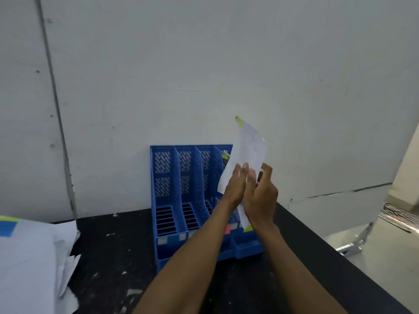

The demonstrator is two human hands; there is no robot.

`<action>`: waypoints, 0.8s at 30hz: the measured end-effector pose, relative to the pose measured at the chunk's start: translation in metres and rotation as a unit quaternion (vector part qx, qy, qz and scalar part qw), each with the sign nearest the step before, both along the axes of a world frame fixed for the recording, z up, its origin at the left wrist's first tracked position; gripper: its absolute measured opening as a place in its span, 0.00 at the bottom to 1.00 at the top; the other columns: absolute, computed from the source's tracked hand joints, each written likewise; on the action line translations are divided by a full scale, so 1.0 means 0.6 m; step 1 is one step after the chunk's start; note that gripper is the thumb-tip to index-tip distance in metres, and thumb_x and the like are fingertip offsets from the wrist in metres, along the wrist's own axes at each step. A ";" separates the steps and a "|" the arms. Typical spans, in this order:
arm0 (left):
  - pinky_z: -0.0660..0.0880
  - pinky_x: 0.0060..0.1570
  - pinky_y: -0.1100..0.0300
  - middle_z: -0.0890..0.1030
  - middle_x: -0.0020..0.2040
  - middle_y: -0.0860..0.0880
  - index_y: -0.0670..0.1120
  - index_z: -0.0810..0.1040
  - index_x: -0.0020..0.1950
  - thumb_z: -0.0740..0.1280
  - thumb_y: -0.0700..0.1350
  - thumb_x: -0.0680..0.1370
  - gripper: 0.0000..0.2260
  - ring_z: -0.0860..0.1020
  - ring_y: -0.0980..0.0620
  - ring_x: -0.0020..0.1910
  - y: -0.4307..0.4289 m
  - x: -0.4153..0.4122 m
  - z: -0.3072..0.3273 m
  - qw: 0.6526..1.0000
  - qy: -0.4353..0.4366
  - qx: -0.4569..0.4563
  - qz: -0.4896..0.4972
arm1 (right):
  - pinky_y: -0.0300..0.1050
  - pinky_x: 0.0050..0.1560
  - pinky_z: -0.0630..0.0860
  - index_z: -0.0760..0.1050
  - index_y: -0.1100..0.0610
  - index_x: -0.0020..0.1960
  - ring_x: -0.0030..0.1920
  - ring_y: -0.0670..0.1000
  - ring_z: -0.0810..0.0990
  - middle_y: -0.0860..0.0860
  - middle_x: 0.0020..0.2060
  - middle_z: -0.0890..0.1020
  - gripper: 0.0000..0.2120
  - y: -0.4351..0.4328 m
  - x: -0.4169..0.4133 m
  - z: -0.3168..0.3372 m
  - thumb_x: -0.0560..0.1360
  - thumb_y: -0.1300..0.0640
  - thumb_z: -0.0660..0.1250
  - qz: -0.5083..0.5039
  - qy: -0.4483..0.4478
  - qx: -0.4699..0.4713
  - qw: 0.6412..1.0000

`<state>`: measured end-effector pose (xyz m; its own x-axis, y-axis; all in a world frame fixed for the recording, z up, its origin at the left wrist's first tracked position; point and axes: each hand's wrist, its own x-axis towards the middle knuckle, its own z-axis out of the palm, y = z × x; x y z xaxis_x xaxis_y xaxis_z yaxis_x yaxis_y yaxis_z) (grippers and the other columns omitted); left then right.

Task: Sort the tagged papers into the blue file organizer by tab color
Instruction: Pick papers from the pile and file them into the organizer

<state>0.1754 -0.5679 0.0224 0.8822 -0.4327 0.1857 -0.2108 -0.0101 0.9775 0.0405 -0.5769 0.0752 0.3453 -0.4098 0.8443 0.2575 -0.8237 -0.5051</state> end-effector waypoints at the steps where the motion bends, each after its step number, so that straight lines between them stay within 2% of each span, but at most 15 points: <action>1: 0.66 0.69 0.42 0.70 0.72 0.48 0.56 0.65 0.73 0.52 0.78 0.70 0.39 0.71 0.46 0.69 0.004 -0.015 0.010 1.000 0.007 -0.002 0.005 | 0.33 0.32 0.67 0.69 0.60 0.63 0.37 0.53 0.82 0.55 0.40 0.83 0.16 -0.010 0.008 -0.013 0.82 0.50 0.54 -0.015 0.021 -0.021 0.999; 3: 0.68 0.69 0.47 0.75 0.68 0.50 0.56 0.69 0.71 0.54 0.75 0.73 0.34 0.73 0.50 0.67 0.020 -0.053 0.045 0.999 0.028 -0.021 -0.002 | 0.27 0.30 0.63 0.71 0.62 0.62 0.36 0.53 0.83 0.56 0.39 0.83 0.24 -0.026 0.018 -0.035 0.82 0.45 0.49 -0.030 0.030 -0.053 0.998; 5: 0.72 0.62 0.54 0.79 0.60 0.50 0.52 0.75 0.66 0.56 0.67 0.78 0.25 0.77 0.51 0.61 0.023 -0.070 0.073 0.998 0.026 -0.056 -0.023 | 0.24 0.33 0.65 0.71 0.64 0.64 0.36 0.51 0.83 0.55 0.41 0.83 0.31 -0.038 0.027 -0.045 0.82 0.41 0.44 -0.008 0.007 -0.038 0.999; 6: 0.73 0.60 0.55 0.80 0.59 0.50 0.52 0.75 0.65 0.56 0.64 0.79 0.22 0.77 0.51 0.60 0.019 -0.065 0.077 0.997 0.023 -0.070 -0.028 | 0.27 0.34 0.69 0.71 0.64 0.64 0.37 0.51 0.83 0.56 0.42 0.83 0.31 -0.044 0.035 -0.048 0.82 0.41 0.44 -0.003 -0.006 -0.026 1.000; 8: 0.71 0.64 0.51 0.78 0.62 0.49 0.52 0.74 0.66 0.57 0.66 0.78 0.25 0.76 0.49 0.63 0.012 -0.054 0.076 0.996 0.024 -0.080 -0.023 | 0.36 0.33 0.72 0.71 0.64 0.63 0.37 0.53 0.83 0.57 0.41 0.83 0.25 -0.052 0.047 -0.050 0.83 0.46 0.47 -0.009 -0.002 -0.007 1.000; 11: 0.65 0.70 0.44 0.73 0.69 0.49 0.55 0.70 0.71 0.55 0.76 0.70 0.36 0.70 0.48 0.68 -0.010 -0.015 0.034 0.997 0.031 -0.075 0.016 | 0.42 0.36 0.71 0.66 0.62 0.68 0.41 0.59 0.82 0.59 0.44 0.82 0.17 -0.062 0.065 -0.061 0.83 0.55 0.52 -0.017 0.114 0.016 0.993; 13: 0.61 0.73 0.44 0.66 0.75 0.49 0.52 0.61 0.76 0.53 0.73 0.74 0.37 0.65 0.48 0.73 0.000 -0.030 0.038 0.997 0.025 -0.062 0.038 | 0.47 0.40 0.73 0.63 0.62 0.69 0.45 0.63 0.81 0.61 0.50 0.80 0.17 -0.069 0.072 -0.074 0.82 0.57 0.53 -0.008 0.218 0.028 0.975; 16: 0.57 0.74 0.46 0.57 0.78 0.49 0.53 0.52 0.79 0.51 0.66 0.79 0.32 0.59 0.48 0.75 0.017 -0.050 0.048 0.997 0.010 -0.063 0.034 | 0.45 0.39 0.71 0.72 0.63 0.55 0.45 0.62 0.80 0.60 0.46 0.81 0.10 -0.076 0.081 -0.093 0.80 0.59 0.57 -0.024 0.341 -0.002 0.940; 18: 0.56 0.74 0.45 0.55 0.79 0.49 0.55 0.48 0.79 0.51 0.70 0.76 0.37 0.57 0.46 0.76 0.019 -0.048 0.043 0.998 0.017 -0.062 0.026 | 0.43 0.37 0.69 0.75 0.63 0.49 0.44 0.60 0.81 0.59 0.43 0.82 0.10 -0.073 0.084 -0.100 0.80 0.59 0.58 -0.040 0.356 -0.029 0.933; 20: 0.54 0.74 0.42 0.53 0.79 0.48 0.56 0.46 0.79 0.51 0.71 0.74 0.38 0.56 0.45 0.77 0.020 -0.048 0.041 0.998 0.018 -0.057 0.023 | 0.45 0.37 0.71 0.74 0.62 0.53 0.44 0.60 0.81 0.58 0.44 0.81 0.10 -0.068 0.084 -0.098 0.80 0.58 0.57 -0.064 0.351 -0.030 0.934; 22: 0.54 0.75 0.44 0.52 0.80 0.49 0.56 0.45 0.79 0.52 0.70 0.75 0.37 0.55 0.45 0.77 0.022 -0.051 0.044 0.997 0.012 -0.071 0.024 | 0.47 0.41 0.75 0.74 0.61 0.54 0.46 0.58 0.82 0.57 0.47 0.82 0.09 -0.067 0.085 -0.092 0.79 0.58 0.59 -0.080 0.401 -0.068 0.910; 24: 0.56 0.74 0.46 0.54 0.79 0.48 0.56 0.46 0.79 0.53 0.72 0.73 0.39 0.57 0.46 0.77 0.026 -0.057 0.051 0.996 0.000 -0.089 0.018 | 0.46 0.43 0.75 0.76 0.61 0.53 0.48 0.57 0.81 0.57 0.49 0.82 0.08 -0.067 0.085 -0.084 0.78 0.60 0.61 -0.085 0.457 -0.077 0.882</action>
